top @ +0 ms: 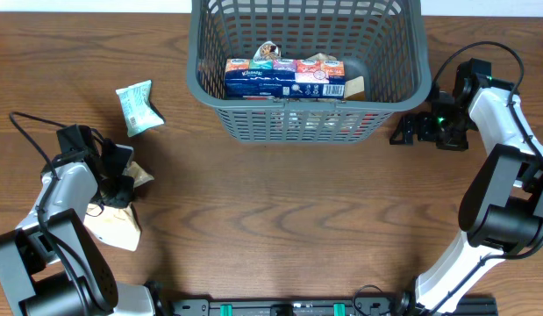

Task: Pack container
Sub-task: 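Grasp the beige snack bag with the left gripper and lift it, then carry the snack bag over the basket with the left gripper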

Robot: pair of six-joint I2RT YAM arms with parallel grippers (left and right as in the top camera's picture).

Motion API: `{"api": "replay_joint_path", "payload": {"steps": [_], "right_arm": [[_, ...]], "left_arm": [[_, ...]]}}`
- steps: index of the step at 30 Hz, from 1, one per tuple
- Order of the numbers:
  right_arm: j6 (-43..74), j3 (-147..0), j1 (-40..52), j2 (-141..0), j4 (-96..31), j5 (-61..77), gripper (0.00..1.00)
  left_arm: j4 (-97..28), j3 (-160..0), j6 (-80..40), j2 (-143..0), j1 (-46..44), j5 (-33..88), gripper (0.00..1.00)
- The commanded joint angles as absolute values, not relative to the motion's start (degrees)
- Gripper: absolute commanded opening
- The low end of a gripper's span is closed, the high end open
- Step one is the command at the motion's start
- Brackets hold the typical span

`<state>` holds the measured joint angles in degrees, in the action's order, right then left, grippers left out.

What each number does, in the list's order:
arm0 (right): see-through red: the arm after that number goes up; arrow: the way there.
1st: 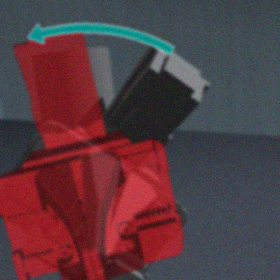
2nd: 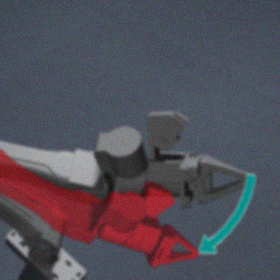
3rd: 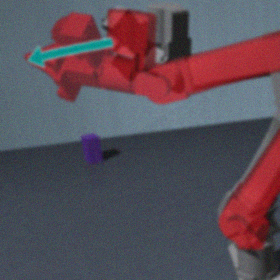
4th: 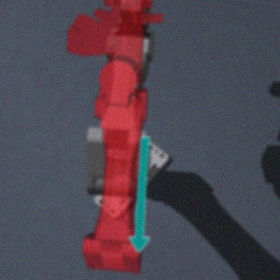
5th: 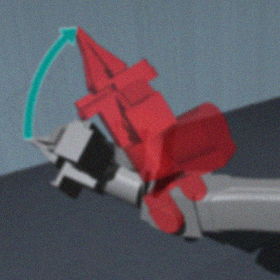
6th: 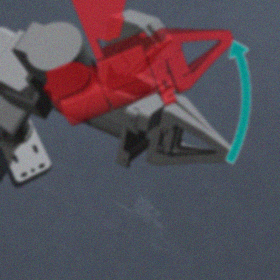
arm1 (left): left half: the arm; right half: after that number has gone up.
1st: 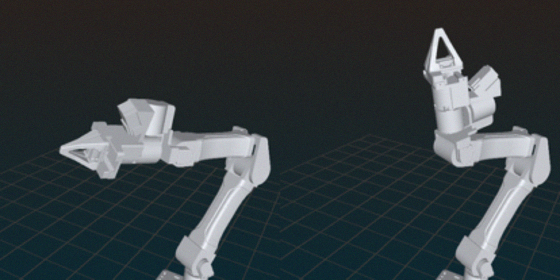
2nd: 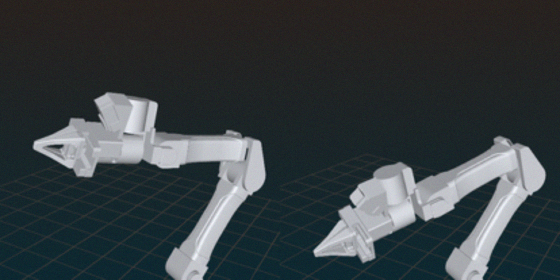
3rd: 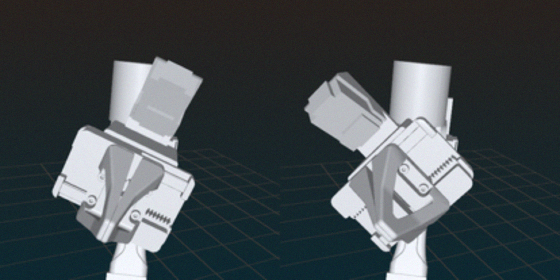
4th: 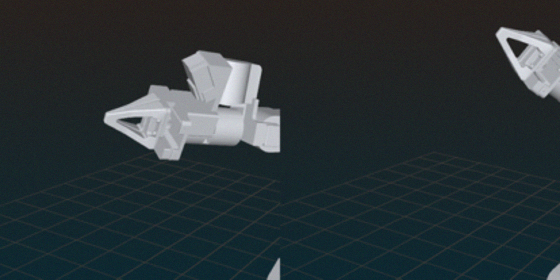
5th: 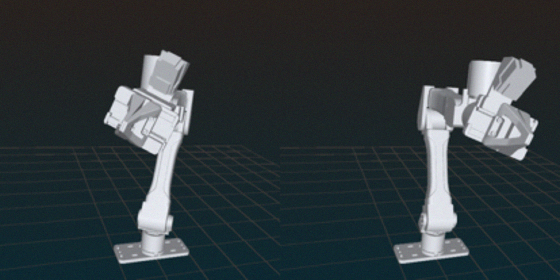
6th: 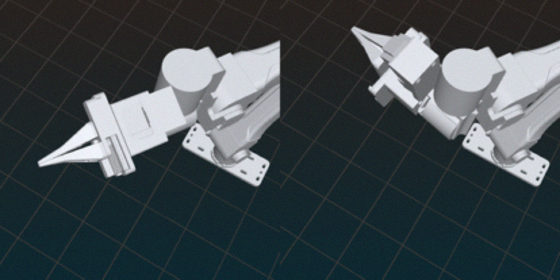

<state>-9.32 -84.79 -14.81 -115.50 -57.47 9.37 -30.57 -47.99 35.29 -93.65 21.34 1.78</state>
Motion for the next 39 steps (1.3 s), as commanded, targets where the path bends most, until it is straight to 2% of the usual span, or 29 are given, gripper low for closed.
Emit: {"api": "replay_joint_path", "payload": {"steps": [1,3,10,16,26,32,39], "right_arm": [[-9.9,-84.7,-14.2,-115.7,-57.3,9.7,0.99],[-9.9,-84.7,-14.2,-115.7,-57.2,9.7,0.99],[-9.9,-84.7,-14.2,-115.7,-56.6,9.7,0.99],[-9.9,-84.7,-14.2,-115.7,-56.1,10.1,0.99],[-10.0,-84.7,-14.2,-115.7,-55.8,10.2,0.99],[-9.9,-84.7,-14.2,-115.7,-55.8,10.2,0.99],[-9.9,-84.7,-14.2,-115.7,-55.9,10.2,0.99]], "left_arm": [[-30.7,-47.3,32.5,-95.0,21.5,4.1,0.19],[-30.7,-47.3,32.2,-95.0,21.5,4.1,0.06],[-30.7,-48.0,29.1,-95.0,21.4,5.4,0.06],[-32.8,-51.3,17.9,-94.7,21.3,6.7,0.06],[-38.5,-58.4,14.5,-89.3,16.7,13.1,0.06],[-38.8,-65.9,3.0,-84.6,13.8,13.4,0.06],[-39.1,-80.9,1.2,-83.5,8.4,15.9,0.06]]}}
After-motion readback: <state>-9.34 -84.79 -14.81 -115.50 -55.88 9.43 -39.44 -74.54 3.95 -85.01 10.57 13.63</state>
